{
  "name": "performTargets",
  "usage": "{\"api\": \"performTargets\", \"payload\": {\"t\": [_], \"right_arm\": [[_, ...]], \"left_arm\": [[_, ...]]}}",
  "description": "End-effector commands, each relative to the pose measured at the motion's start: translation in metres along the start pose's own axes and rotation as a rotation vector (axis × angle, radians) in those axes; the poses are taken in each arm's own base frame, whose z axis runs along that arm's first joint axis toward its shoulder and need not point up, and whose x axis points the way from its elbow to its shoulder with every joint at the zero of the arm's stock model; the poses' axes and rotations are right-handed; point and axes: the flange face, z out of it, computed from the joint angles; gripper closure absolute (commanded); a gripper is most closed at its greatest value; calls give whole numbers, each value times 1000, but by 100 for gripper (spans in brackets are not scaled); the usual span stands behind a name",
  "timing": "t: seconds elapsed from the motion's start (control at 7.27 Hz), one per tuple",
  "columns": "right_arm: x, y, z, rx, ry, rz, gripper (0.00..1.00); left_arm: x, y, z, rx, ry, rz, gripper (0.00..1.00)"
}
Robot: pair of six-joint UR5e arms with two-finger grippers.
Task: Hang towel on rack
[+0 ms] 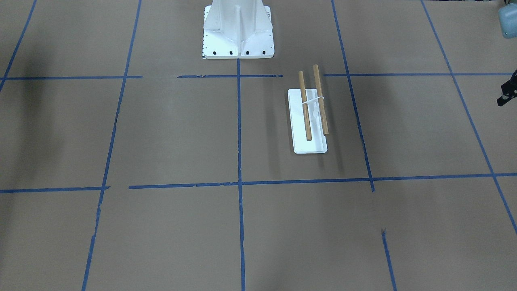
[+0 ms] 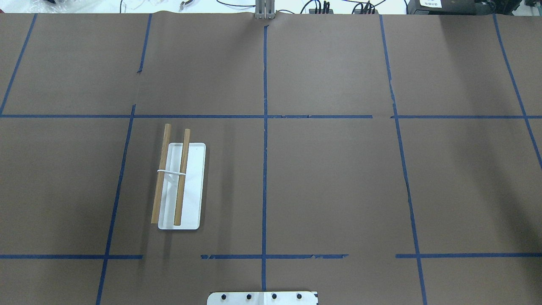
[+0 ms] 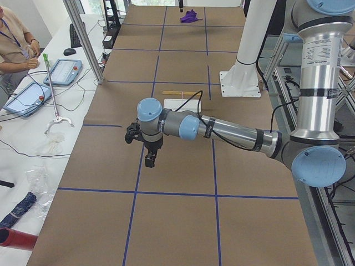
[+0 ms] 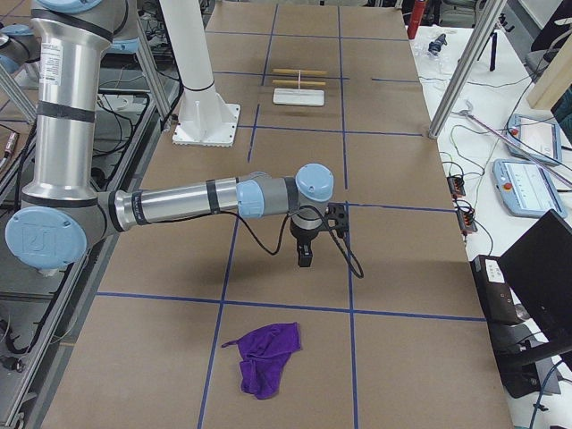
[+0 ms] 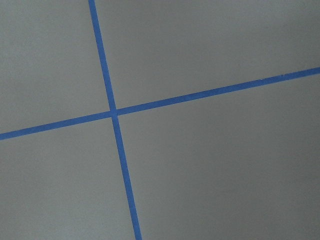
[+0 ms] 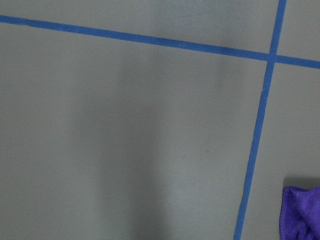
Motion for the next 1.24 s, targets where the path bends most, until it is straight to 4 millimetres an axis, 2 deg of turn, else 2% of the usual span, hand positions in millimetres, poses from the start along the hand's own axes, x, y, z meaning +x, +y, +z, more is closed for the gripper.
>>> {"api": "performTargets", "payload": {"t": [0.0,0.14,0.41,0.55,0.69,0.83,0.96,1.1], "right_arm": [[2,1,3,32,2,-34,0],[5,-3,14,12,2,-32,0],[-5,-8,17,36,-3,-73,0],[-4,-8,26,20,-4,-30,0],[24,-1,50,-3,18,-6,0],[66,5,75,32,141,-43,0],[114,25,106,23,176,-90,0],[179,53,108,50,179,-105,0]], "left_arm": [[8,7,-24,23,181,-15,0],[17,9,-31,33,182,-6,0],[18,3,-28,45,192,18,0],[17,2,-28,52,195,23,0],[19,-4,-30,54,198,-9,0],[22,-8,-33,57,197,-31,0],[26,-9,-36,61,198,-33,0],[29,-9,-39,66,198,-34,0]]}}
